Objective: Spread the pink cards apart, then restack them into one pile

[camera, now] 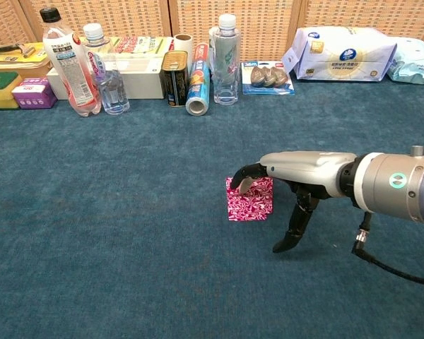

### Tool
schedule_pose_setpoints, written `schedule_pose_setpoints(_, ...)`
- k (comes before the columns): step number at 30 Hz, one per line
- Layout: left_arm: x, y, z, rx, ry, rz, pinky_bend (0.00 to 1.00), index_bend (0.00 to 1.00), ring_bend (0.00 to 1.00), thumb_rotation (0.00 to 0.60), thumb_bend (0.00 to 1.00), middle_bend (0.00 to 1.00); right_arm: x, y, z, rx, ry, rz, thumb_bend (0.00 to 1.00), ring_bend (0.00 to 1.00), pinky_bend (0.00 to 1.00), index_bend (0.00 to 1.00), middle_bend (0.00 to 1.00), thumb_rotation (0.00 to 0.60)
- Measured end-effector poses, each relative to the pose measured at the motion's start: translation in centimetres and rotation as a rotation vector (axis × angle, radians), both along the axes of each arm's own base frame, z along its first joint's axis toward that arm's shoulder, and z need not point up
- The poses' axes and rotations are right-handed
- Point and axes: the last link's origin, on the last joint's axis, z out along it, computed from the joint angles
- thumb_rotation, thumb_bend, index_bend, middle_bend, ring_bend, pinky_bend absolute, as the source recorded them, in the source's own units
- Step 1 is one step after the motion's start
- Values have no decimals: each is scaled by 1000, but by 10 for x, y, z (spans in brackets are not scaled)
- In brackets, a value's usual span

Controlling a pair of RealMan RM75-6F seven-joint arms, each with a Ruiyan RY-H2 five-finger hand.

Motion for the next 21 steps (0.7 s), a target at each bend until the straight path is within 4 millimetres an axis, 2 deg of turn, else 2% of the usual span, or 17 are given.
schedule_pose_setpoints(21,1,0,-2,-6,5,1,20,0,0,600,47,0,-20,-23,16,-81,65,-52,0,0,0,159,186,600)
